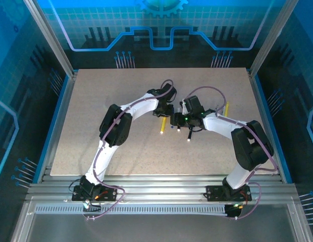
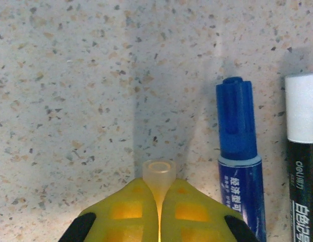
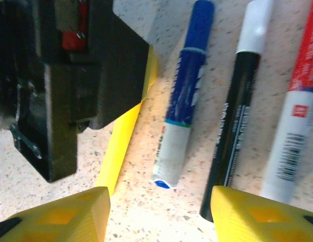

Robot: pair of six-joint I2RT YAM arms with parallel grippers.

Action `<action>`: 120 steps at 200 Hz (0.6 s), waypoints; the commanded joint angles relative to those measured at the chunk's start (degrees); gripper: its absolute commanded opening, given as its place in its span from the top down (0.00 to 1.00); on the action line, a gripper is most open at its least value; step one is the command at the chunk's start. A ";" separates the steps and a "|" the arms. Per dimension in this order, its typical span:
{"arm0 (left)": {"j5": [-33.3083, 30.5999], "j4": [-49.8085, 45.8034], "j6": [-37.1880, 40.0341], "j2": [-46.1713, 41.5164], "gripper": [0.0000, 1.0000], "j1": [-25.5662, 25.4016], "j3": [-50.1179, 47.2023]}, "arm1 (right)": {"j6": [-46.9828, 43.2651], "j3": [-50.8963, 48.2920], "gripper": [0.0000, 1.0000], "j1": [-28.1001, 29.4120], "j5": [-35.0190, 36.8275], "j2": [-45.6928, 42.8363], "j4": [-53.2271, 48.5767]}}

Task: Open the pen caps

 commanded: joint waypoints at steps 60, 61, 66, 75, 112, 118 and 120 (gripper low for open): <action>11.14 9.90 -7.13 -12.18 1.00 3.38 -8.81 | 6.75 -4.54 0.43 -0.12 -17.79 2.00 15.77; 11.23 9.92 -7.20 -12.19 1.00 3.42 -8.81 | 6.80 -4.60 0.43 -0.05 -17.91 1.99 16.00; 11.76 10.12 -7.44 -12.27 1.00 3.38 -8.84 | 7.14 -4.88 0.42 0.05 -18.51 2.00 16.87; 12.86 10.57 -8.04 -12.34 1.00 3.39 -8.91 | 7.45 -5.09 0.41 0.05 -19.21 2.03 17.61; 16.70 13.02 -9.97 -13.24 1.00 3.37 -9.99 | 7.72 -5.10 0.40 0.12 -19.01 2.02 17.55; 17.10 13.32 -10.16 -13.46 1.00 3.33 -10.17 | 7.63 -4.97 0.40 0.15 -18.92 1.98 17.25; 17.24 13.41 -10.22 -13.44 1.00 3.34 -10.27 | 7.65 -4.93 0.40 0.11 -18.84 1.99 17.21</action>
